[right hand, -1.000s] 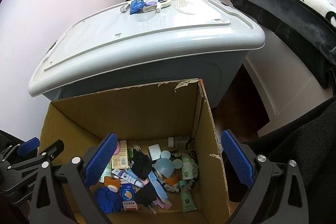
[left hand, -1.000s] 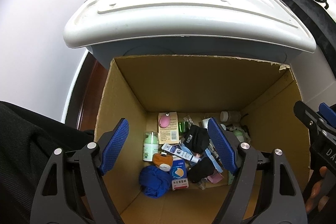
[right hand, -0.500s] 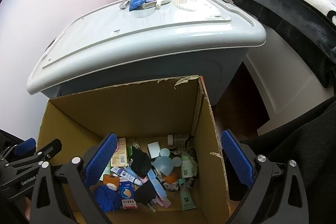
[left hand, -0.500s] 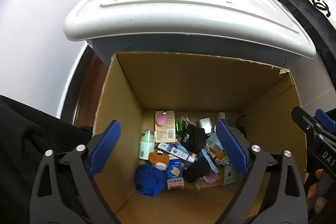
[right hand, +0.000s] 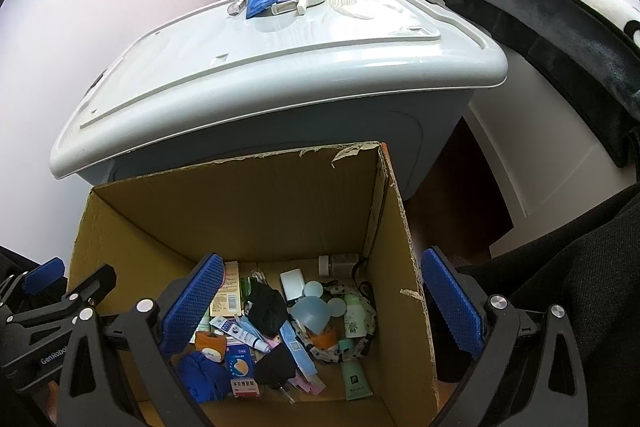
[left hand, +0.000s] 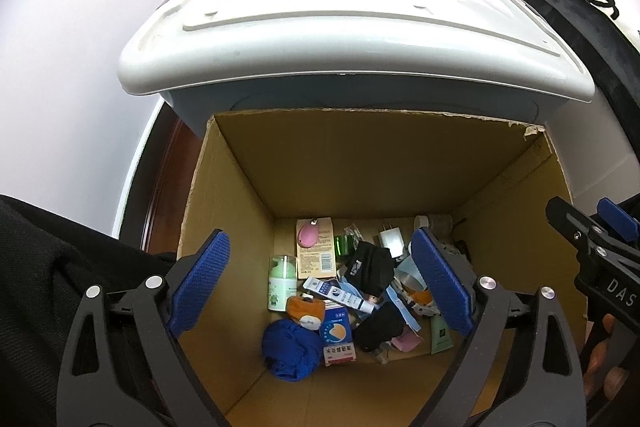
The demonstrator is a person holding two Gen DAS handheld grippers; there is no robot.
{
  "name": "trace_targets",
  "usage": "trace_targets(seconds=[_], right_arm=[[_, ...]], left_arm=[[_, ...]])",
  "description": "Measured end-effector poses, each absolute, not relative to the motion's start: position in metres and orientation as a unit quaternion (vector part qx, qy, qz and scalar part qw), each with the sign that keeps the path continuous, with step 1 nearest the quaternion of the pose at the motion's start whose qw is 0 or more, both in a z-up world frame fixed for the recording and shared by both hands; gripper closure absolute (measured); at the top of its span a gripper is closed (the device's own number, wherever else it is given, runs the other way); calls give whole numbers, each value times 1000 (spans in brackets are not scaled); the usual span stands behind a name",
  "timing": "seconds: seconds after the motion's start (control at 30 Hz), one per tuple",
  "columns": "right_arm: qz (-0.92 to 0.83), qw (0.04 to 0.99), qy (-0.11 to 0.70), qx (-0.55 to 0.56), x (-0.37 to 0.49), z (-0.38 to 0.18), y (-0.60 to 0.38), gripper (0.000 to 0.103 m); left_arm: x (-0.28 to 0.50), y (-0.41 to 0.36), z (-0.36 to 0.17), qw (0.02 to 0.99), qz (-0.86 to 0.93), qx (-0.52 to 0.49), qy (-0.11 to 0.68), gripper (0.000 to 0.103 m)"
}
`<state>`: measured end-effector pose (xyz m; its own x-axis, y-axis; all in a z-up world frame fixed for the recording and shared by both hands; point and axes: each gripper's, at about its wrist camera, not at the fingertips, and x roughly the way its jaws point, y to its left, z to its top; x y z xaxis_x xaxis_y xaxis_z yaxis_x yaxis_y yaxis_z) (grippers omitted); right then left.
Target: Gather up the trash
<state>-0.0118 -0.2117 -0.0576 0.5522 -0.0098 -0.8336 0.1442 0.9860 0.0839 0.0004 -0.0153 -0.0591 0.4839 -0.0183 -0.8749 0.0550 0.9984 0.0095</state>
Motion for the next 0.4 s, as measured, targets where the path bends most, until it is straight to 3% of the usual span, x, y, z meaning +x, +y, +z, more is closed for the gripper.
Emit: trace_targets(seconds=[0.4], right_arm=[[-48,878,469,78,-13,-57,-212,5]], left_arm=[[-1,-20,-54,866,-18,41,498,13]])
